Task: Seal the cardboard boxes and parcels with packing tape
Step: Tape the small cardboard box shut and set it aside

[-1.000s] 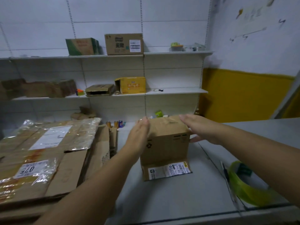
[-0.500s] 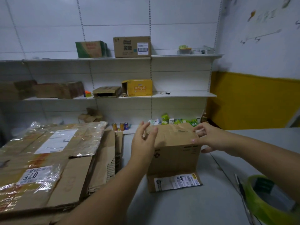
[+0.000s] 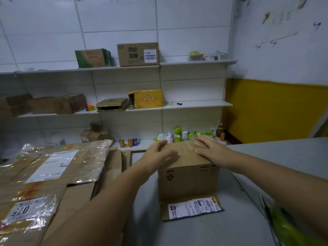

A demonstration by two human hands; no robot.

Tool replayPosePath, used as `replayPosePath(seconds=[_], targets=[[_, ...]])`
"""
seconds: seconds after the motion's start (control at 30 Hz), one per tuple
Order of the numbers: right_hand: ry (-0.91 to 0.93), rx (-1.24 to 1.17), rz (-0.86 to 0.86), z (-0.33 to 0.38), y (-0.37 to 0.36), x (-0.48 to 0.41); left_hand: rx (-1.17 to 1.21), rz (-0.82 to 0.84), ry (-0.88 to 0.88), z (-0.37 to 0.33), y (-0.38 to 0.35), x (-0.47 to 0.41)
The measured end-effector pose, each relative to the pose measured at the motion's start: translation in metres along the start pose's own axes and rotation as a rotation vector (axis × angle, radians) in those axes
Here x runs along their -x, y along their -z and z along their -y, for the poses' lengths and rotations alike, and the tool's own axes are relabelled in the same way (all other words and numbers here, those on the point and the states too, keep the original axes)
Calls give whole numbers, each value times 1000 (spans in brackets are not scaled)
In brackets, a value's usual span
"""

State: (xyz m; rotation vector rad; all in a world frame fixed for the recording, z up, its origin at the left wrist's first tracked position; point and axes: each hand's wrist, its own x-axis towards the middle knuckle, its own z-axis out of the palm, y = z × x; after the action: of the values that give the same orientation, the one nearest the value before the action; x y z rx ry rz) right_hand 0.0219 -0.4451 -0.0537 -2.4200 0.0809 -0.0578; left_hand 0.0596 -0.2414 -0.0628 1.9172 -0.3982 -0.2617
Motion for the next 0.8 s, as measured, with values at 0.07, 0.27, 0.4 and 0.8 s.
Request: replayPosePath(seconds=[0.07,0.27,0.4,0.8], targets=[[-95,-304,-20,-3,-3,0,338,-57,50,-2,-10,4],[-243,-731,-15,1,-7,3,699,-163,211,-5,-18,4],[-165,-106,-108,1,-4,3,625,-321,184,-2,-23,0],[-340,-601,-215,16,-43,42,287,-282,82,-12,-50,54]])
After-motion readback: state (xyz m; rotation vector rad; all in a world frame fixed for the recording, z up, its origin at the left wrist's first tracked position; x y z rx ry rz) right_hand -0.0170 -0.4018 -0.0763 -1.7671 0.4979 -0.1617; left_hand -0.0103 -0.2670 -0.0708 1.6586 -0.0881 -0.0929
